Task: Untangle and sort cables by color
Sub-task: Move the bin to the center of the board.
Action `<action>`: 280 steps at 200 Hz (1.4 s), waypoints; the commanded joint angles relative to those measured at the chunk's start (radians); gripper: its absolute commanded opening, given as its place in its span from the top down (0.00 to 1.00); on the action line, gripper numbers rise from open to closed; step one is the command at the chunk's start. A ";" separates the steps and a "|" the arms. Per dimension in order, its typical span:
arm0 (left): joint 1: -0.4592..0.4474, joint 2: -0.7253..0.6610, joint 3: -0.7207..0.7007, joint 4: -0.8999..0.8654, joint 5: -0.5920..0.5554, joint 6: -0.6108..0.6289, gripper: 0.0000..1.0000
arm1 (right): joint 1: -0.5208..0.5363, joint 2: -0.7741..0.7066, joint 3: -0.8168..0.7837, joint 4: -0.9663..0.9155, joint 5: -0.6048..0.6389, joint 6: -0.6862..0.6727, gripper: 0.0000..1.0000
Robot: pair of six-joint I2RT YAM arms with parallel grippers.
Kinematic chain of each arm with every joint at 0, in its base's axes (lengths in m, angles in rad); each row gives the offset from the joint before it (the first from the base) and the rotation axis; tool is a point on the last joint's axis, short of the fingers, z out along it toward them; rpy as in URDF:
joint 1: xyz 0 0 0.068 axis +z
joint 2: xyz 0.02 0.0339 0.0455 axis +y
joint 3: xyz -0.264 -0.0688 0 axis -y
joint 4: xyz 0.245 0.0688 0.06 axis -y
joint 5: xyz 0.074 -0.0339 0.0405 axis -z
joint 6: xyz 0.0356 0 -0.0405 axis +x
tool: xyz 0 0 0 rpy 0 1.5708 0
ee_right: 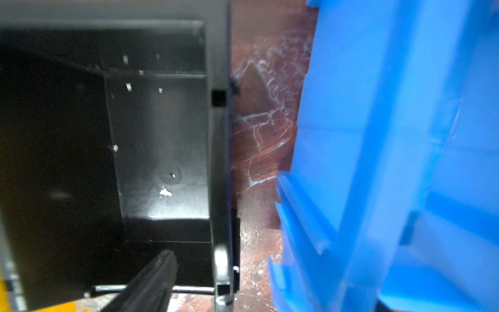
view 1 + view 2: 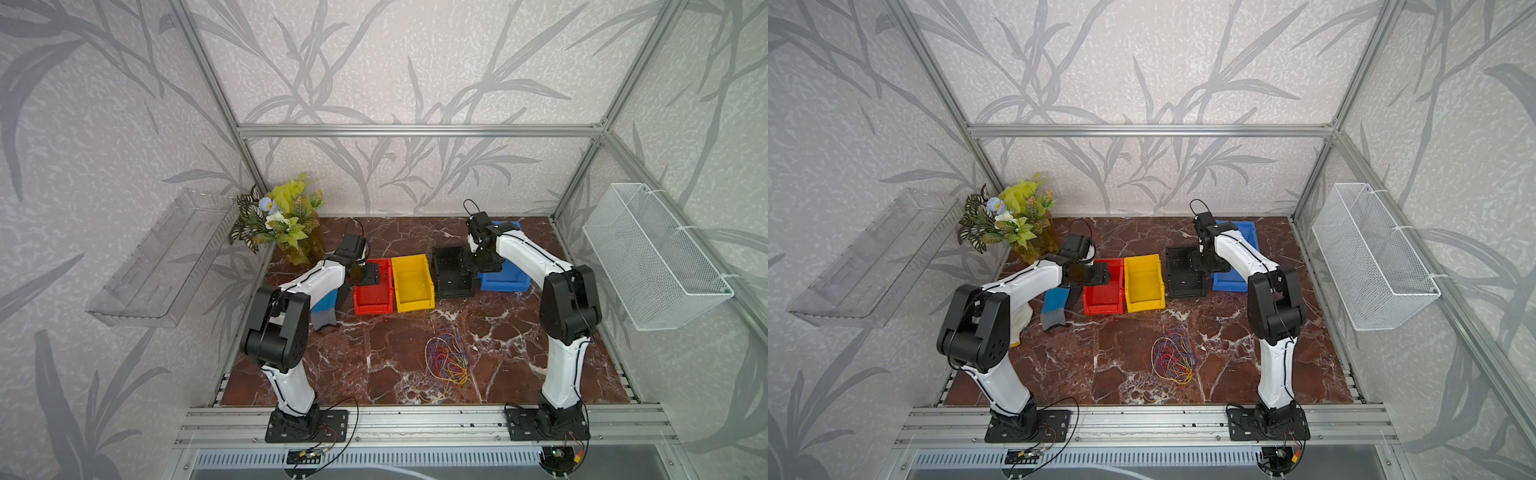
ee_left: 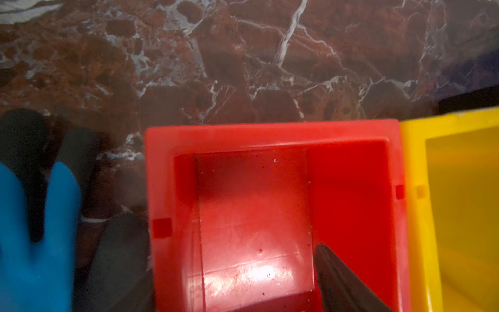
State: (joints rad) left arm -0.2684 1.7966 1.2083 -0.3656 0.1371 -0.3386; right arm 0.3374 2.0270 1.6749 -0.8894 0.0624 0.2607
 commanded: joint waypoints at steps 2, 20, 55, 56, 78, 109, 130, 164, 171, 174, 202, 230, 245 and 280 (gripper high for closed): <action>-0.019 0.069 0.074 -0.006 0.020 -0.065 0.25 | 0.029 0.012 0.025 -0.057 0.044 0.048 0.29; -0.026 0.119 0.131 -0.001 0.009 -0.074 0.30 | 0.035 0.020 0.033 -0.064 0.039 0.066 0.41; -0.028 0.190 0.234 -0.027 -0.023 -0.104 0.36 | 0.037 0.047 0.066 -0.091 0.038 0.056 0.56; -0.028 0.191 0.234 -0.027 -0.024 -0.106 0.36 | 0.037 0.047 0.067 -0.090 0.037 0.055 0.56; -0.028 0.215 0.256 -0.028 -0.068 -0.140 0.43 | 0.037 0.060 0.092 -0.101 0.022 0.013 0.59; -0.027 0.254 0.302 -0.035 -0.096 -0.182 0.47 | 0.031 0.102 0.160 -0.113 0.008 -0.021 0.63; -0.025 0.297 0.355 -0.057 -0.114 -0.206 0.49 | 0.022 0.160 0.258 -0.157 0.033 -0.016 0.63; -0.010 0.359 0.431 -0.081 -0.117 -0.198 0.46 | -0.010 0.239 0.405 -0.247 0.081 0.014 0.63; -0.006 0.363 0.439 -0.082 -0.111 -0.190 0.44 | -0.014 0.243 0.414 -0.252 0.082 0.009 0.63; -0.004 0.365 0.440 -0.081 -0.108 -0.187 0.42 | -0.015 0.243 0.415 -0.253 0.081 0.009 0.63; 0.006 0.347 0.448 -0.076 -0.070 -0.145 0.24 | -0.015 0.225 0.418 -0.255 0.056 0.000 0.52; 0.006 0.284 0.455 -0.079 -0.055 -0.086 0.11 | -0.015 0.157 0.388 -0.255 0.039 0.016 0.38; 0.007 0.240 0.452 -0.096 -0.052 -0.051 0.05 | -0.015 0.100 0.367 -0.265 0.035 0.028 0.31; 0.007 0.114 0.381 -0.145 -0.049 0.047 0.00 | -0.009 -0.102 0.228 -0.264 0.060 0.059 0.15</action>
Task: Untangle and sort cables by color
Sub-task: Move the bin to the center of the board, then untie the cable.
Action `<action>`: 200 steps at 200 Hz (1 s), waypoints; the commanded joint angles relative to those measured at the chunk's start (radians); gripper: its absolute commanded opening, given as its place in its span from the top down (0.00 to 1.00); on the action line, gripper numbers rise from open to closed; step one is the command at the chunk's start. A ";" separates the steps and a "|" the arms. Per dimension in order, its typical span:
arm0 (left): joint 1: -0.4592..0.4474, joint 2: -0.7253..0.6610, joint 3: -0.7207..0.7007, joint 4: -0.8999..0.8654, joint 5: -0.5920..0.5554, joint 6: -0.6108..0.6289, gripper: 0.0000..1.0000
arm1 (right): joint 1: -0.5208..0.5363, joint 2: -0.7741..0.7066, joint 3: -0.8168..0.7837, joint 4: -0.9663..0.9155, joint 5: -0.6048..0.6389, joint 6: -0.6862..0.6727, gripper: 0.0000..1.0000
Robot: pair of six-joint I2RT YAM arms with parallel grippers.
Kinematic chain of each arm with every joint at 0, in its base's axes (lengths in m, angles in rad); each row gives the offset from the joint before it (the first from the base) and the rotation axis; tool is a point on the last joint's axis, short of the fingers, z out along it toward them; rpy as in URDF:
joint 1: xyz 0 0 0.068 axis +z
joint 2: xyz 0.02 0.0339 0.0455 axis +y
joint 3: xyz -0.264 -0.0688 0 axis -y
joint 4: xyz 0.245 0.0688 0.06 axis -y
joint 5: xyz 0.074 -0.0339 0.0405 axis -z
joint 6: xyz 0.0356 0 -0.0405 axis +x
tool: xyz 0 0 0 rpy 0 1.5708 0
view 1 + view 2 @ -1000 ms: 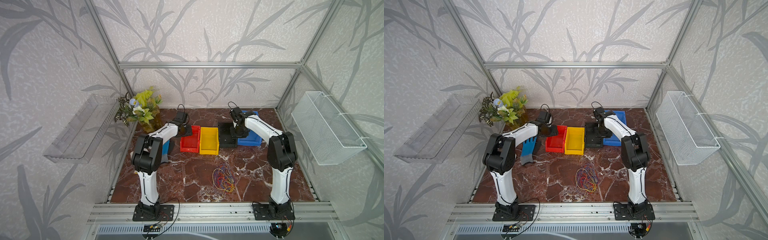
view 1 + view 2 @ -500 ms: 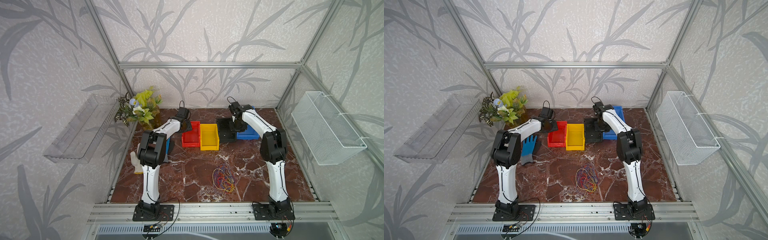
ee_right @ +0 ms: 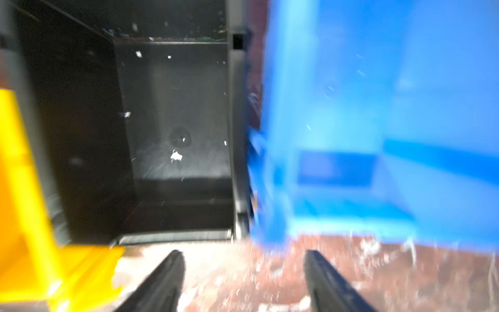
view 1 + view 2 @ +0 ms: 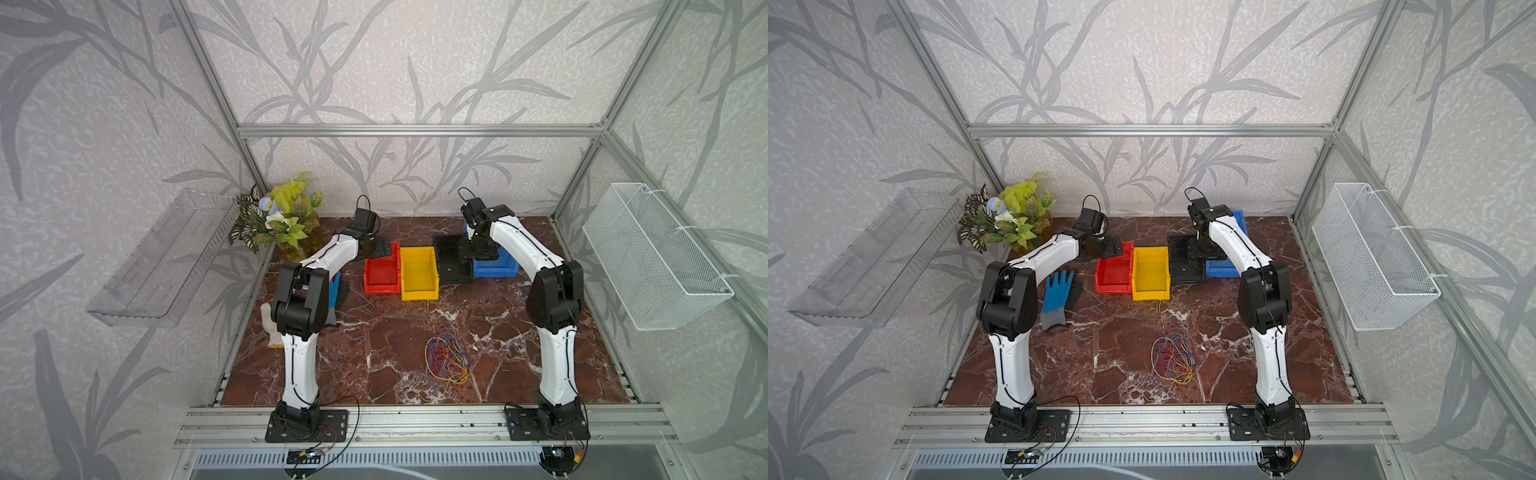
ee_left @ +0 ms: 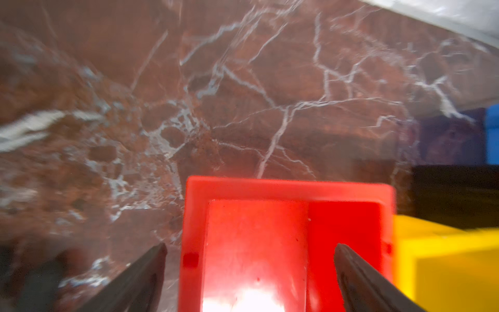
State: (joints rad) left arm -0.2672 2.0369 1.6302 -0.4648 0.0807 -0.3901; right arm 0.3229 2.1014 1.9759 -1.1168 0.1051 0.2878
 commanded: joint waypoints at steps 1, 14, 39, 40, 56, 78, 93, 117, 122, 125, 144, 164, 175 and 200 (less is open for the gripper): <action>0.005 -0.130 -0.046 -0.046 0.007 0.102 0.00 | 0.005 -0.184 -0.080 -0.036 0.016 0.032 0.15; 0.006 -0.193 -0.104 -0.046 0.004 0.140 0.00 | 0.012 -0.270 -0.158 -0.026 0.007 0.045 0.11; 0.006 -0.316 -0.209 -0.049 0.016 0.234 0.00 | 0.063 -0.429 -0.329 -0.030 -0.037 0.057 0.07; 0.006 -0.321 -0.213 -0.050 0.017 0.240 0.00 | 0.067 -0.434 -0.336 -0.031 -0.037 0.058 0.07; 0.006 -0.401 -0.274 -0.067 0.086 0.355 0.00 | 0.127 -0.498 -0.446 -0.050 -0.054 0.073 0.07; 0.006 -0.494 -0.332 -0.154 0.225 0.545 0.00 | 0.233 -0.551 -0.600 -0.060 -0.150 0.117 0.07; 0.009 -0.547 -0.372 -0.239 0.336 0.678 0.00 | 0.309 -0.565 -0.699 -0.044 -0.216 0.158 0.04; 0.008 -0.636 -0.480 -0.265 0.437 0.796 0.00 | 0.402 -0.542 -0.829 0.055 -0.305 0.210 0.03; 0.008 -0.653 -0.502 -0.260 0.443 0.808 0.00 | 0.411 -0.529 -0.850 0.078 -0.309 0.223 0.03; 0.008 -0.663 -0.513 -0.256 0.444 0.813 0.00 | 0.414 -0.522 -0.860 0.092 -0.312 0.231 0.04; 0.008 -0.705 -0.557 -0.248 0.456 0.843 0.00 | 0.431 -0.474 -0.920 0.199 -0.340 0.257 0.10; 0.008 -0.733 -0.578 -0.236 0.456 0.852 0.00 | 0.446 -0.431 -0.963 0.313 -0.357 0.272 0.31; 0.008 -0.739 -0.588 -0.227 0.465 0.854 0.00 | 0.459 -0.421 -0.980 0.372 -0.367 0.263 0.49; 0.006 -0.738 -0.601 -0.225 0.538 0.875 0.00 | 0.489 -0.455 -1.003 0.451 -0.326 0.213 0.92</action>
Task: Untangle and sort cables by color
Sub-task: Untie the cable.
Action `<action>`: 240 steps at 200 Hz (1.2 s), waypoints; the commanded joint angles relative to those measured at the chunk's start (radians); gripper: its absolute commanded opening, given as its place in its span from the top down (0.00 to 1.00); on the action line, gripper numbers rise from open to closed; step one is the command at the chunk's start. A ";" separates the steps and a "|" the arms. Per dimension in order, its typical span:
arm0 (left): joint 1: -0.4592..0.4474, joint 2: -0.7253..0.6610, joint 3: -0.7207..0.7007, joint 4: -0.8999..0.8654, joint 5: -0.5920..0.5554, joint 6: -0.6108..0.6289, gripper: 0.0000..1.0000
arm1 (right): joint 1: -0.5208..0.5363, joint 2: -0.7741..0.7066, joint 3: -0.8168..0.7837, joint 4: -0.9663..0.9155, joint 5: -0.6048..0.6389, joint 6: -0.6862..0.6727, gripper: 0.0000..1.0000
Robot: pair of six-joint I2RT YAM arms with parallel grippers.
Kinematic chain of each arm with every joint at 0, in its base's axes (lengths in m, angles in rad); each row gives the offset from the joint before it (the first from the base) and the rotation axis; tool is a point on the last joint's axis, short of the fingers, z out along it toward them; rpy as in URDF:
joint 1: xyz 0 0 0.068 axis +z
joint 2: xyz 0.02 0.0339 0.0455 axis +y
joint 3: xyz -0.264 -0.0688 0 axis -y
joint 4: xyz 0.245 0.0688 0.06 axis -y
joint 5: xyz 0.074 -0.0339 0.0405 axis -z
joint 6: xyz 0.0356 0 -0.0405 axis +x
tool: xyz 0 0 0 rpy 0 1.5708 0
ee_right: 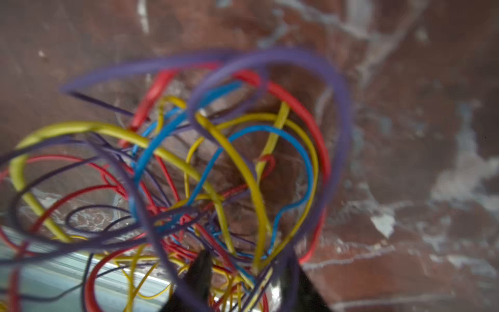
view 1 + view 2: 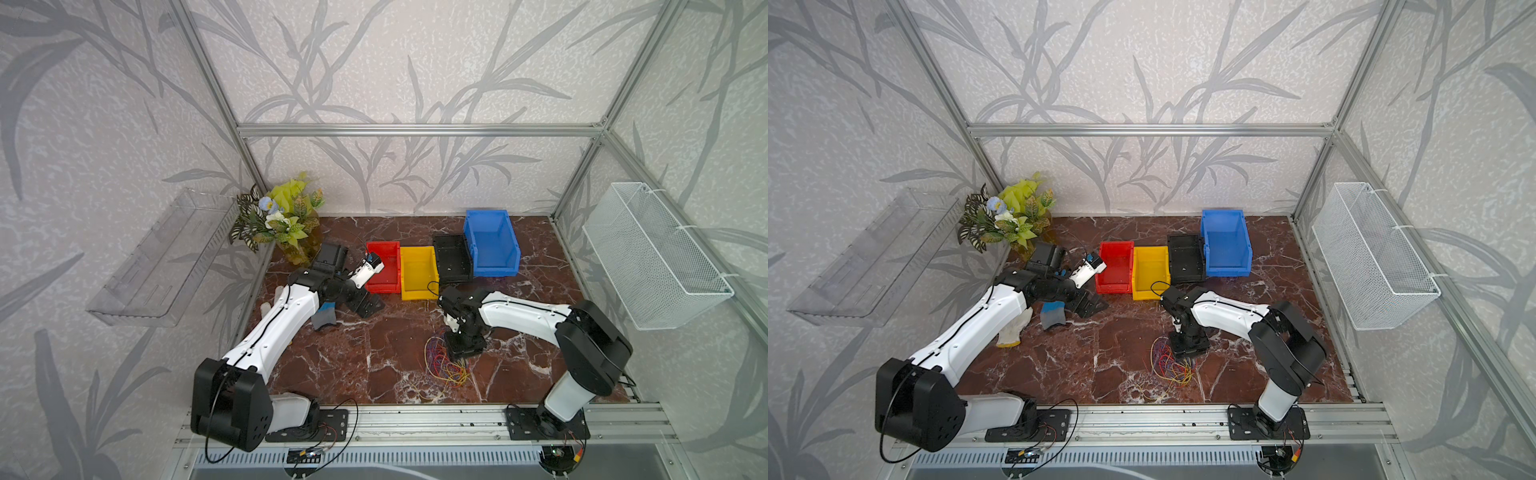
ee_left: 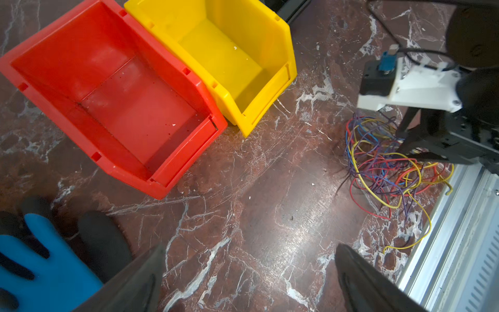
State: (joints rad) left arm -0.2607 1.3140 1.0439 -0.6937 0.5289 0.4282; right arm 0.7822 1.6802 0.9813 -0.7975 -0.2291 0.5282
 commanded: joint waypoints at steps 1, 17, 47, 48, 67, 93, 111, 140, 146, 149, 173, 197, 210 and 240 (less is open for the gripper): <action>0.000 -0.016 -0.015 0.003 0.094 0.058 0.00 | 0.031 -0.037 -0.008 0.133 0.011 -0.030 0.93; -0.002 -0.015 -0.007 -0.011 0.165 0.088 0.00 | 0.085 -0.121 0.015 0.140 0.073 -0.086 1.00; -0.010 -0.003 0.023 -0.012 0.263 0.120 0.00 | 0.259 -0.276 0.076 0.192 0.189 -0.295 1.00; -0.010 -0.001 0.024 -0.012 0.266 0.120 0.00 | 0.261 -0.280 0.076 0.195 0.195 -0.303 1.00; -0.025 0.026 0.047 -0.006 0.333 0.135 0.00 | 0.317 -0.320 0.094 0.236 0.287 -0.427 1.00; -0.059 0.062 0.074 0.015 0.383 0.127 0.00 | 0.326 -0.347 0.103 0.280 0.352 -0.544 1.00; -0.085 0.078 0.080 0.015 0.404 0.136 0.00 | 0.328 -0.366 0.087 0.327 0.358 -0.614 1.00; -0.118 0.094 0.067 0.018 0.418 0.142 0.01 | 0.327 -0.395 0.064 0.377 0.383 -0.663 1.00; -0.122 0.095 0.061 0.017 0.421 0.149 0.01 | 0.327 -0.404 0.055 0.387 0.390 -0.668 1.00; -0.124 0.095 0.059 0.016 0.420 0.152 0.01 | 0.327 -0.407 0.051 0.390 0.395 -0.671 1.00; -0.126 0.093 0.059 -0.025 0.423 0.200 0.06 | 0.328 -0.436 0.018 0.402 0.425 -0.696 1.00; -0.124 0.082 0.077 -0.061 0.409 0.224 0.07 | 0.327 -0.447 -0.002 0.374 0.477 -0.721 1.00; -0.123 0.075 0.091 -0.079 0.399 0.230 0.06 | 0.328 -0.449 -0.010 0.359 0.505 -0.728 1.00; -0.122 0.068 0.123 -0.122 0.359 0.255 0.03 | 0.327 -0.468 -0.036 0.364 0.531 -0.747 1.00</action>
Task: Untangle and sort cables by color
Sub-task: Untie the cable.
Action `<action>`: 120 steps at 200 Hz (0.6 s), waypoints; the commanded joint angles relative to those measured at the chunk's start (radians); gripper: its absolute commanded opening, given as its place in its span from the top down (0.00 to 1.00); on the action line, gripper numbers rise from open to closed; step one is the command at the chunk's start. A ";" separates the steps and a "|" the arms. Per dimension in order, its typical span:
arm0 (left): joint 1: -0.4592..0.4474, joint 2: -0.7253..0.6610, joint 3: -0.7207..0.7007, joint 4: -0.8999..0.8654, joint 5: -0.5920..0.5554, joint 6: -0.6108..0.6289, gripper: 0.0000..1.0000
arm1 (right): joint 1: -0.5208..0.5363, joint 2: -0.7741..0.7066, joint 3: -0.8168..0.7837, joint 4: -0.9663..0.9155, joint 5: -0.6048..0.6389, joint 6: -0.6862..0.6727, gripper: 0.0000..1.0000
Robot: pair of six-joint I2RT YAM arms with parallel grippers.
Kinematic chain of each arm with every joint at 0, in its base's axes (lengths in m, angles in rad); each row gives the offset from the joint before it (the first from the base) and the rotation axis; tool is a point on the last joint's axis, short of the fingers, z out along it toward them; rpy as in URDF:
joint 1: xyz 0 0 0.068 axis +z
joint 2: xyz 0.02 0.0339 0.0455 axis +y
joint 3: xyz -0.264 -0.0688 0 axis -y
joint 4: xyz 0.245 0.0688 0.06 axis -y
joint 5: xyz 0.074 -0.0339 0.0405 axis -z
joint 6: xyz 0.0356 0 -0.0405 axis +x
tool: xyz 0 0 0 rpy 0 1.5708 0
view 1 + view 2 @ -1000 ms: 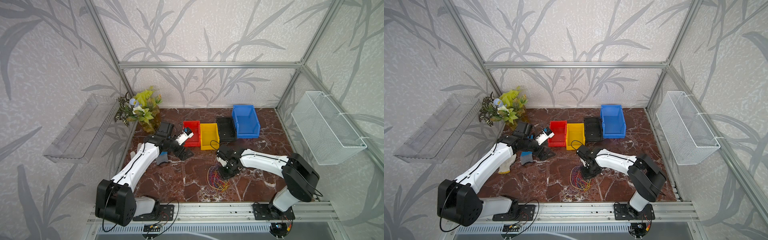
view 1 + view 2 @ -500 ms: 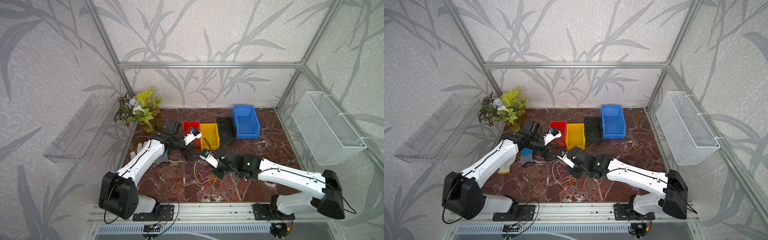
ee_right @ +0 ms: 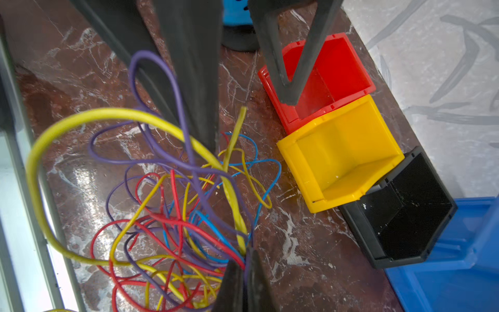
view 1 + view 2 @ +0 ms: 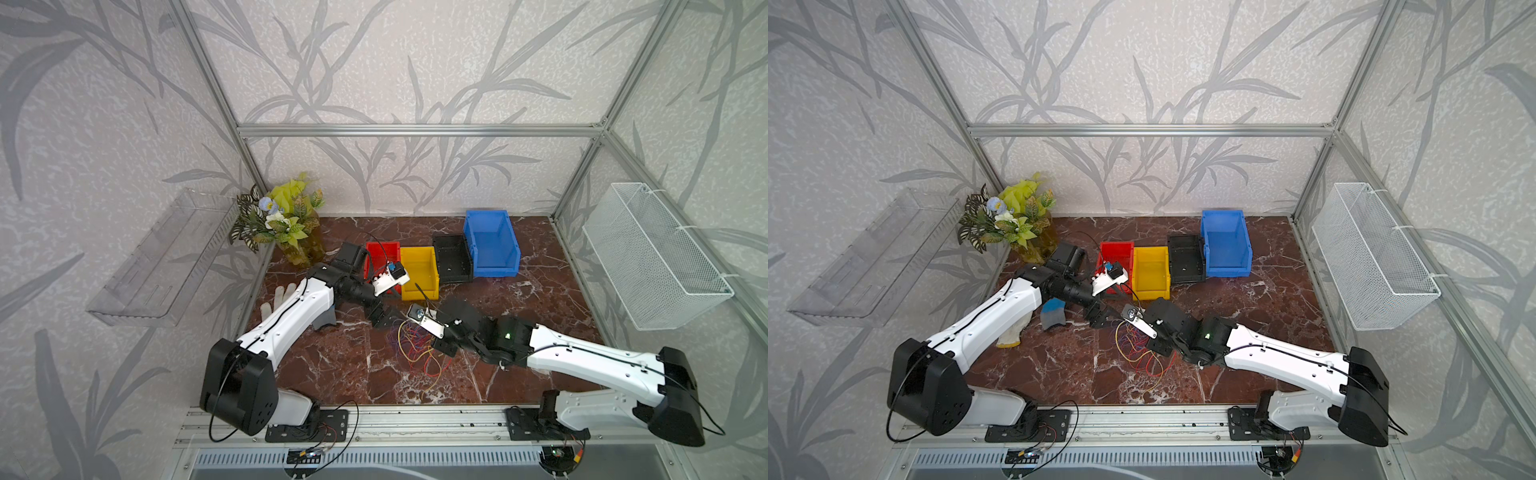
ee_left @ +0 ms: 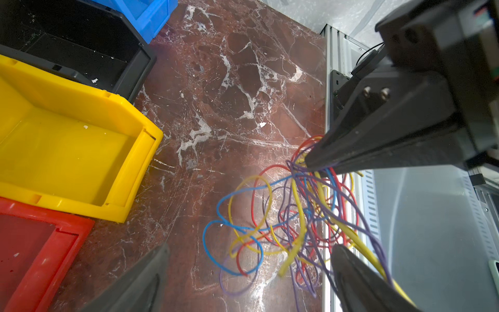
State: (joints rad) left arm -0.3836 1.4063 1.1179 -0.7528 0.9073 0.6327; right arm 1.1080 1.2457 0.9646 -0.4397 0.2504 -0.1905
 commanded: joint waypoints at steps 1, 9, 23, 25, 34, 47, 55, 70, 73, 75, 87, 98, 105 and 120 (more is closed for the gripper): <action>0.001 -0.024 0.049 -0.064 -0.020 0.052 0.03 | 0.001 -0.034 -0.021 0.007 0.051 -0.029 1.00; 0.002 -0.024 0.054 -0.076 -0.022 0.064 0.02 | 0.002 -0.041 -0.028 0.016 0.052 -0.031 1.00; 0.004 -0.027 0.060 -0.093 -0.024 0.084 0.01 | 0.002 -0.049 -0.037 0.023 0.055 -0.038 1.00; 0.004 -0.026 0.060 -0.095 -0.024 0.087 0.01 | 0.002 -0.050 -0.038 0.024 0.056 -0.038 1.00; 0.005 -0.027 0.064 -0.104 -0.028 0.098 0.00 | 0.003 -0.052 -0.042 0.025 0.061 -0.039 1.00; 0.006 -0.027 0.069 -0.118 -0.025 0.120 0.00 | 0.001 -0.054 -0.050 0.029 0.067 -0.043 1.00; 0.006 -0.025 0.072 -0.125 -0.019 0.129 0.00 | 0.002 -0.054 -0.050 0.029 0.072 -0.044 1.00; 0.006 -0.021 0.078 -0.151 0.009 0.163 0.01 | 0.001 -0.052 -0.050 0.027 0.080 -0.046 1.00; 0.006 -0.020 0.078 -0.157 0.014 0.168 0.01 | 0.002 -0.052 -0.050 0.027 0.082 -0.046 1.00; 0.006 -0.021 0.080 -0.159 0.019 0.170 0.01 | 0.002 -0.052 -0.051 0.028 0.081 -0.045 1.00; 0.006 -0.020 0.083 -0.175 0.030 0.190 0.01 | 0.002 -0.052 -0.055 0.029 0.088 -0.047 1.00; 0.006 -0.020 0.085 -0.188 0.037 0.202 0.01 | 0.002 -0.054 -0.056 0.031 0.092 -0.047 1.00; 0.006 -0.020 0.085 -0.200 0.037 0.215 0.01 | 0.001 -0.054 -0.058 0.032 0.094 -0.047 1.00; 0.006 -0.021 0.082 -0.204 0.037 0.222 0.01 | 0.002 -0.054 -0.059 0.033 0.092 -0.047 1.00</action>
State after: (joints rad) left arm -0.3813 1.3983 1.1755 -0.9005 0.9127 0.7956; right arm 1.1080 1.2163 0.9127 -0.4301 0.3214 -0.2344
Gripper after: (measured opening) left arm 0.988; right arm 0.056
